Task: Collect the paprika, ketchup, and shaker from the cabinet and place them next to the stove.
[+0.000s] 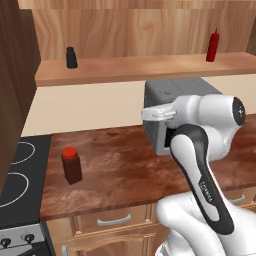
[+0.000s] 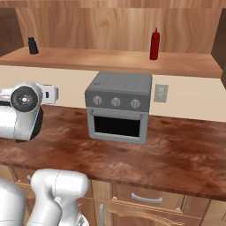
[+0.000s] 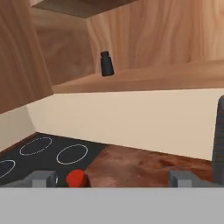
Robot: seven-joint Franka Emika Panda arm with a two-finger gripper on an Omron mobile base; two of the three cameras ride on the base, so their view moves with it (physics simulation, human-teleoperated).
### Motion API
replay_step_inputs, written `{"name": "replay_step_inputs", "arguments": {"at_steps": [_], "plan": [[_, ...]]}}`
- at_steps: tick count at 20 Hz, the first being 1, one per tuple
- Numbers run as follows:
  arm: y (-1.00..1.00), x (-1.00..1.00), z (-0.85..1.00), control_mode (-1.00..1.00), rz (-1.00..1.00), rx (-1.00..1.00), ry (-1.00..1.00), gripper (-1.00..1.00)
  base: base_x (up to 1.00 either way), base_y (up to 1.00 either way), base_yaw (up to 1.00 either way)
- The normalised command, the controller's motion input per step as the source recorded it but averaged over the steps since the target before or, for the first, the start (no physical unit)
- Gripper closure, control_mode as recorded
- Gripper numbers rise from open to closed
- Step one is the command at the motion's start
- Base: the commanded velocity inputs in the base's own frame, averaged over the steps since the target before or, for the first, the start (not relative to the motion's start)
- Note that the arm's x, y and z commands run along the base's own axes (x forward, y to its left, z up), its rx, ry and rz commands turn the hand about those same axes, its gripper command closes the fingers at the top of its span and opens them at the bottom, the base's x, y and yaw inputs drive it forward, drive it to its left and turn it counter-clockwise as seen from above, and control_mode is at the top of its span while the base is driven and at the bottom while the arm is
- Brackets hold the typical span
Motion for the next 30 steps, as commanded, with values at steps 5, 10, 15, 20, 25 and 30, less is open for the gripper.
{"name": "replay_step_inputs", "arguments": {"at_steps": [5, 10, 15, 20, 25, 30], "plan": [[-0.64, -0.33, 0.21, -1.00, -0.32, -0.12, 0.12, -1.00, 0.00, 0.00, 0.00], [-0.72, -0.34, 0.50, -1.00, -0.31, -0.06, 0.09, -1.00, 0.00, 0.00, 0.00], [-0.81, -0.08, 0.50, -1.00, -0.26, -0.12, 0.00, -1.00, 0.00, 0.00, 0.00], [-0.84, 0.00, 0.42, -1.00, -0.21, -0.11, -0.04, -1.00, 0.00, 0.00, 0.00], [-0.82, 0.00, 0.21, -1.00, -0.19, -0.07, -0.08, -1.00, 0.00, 0.00, 0.00], [-0.46, 0.24, -0.05, -1.00, -0.04, 0.00, -0.07, -1.00, 0.00, 0.00, 0.00]]}}
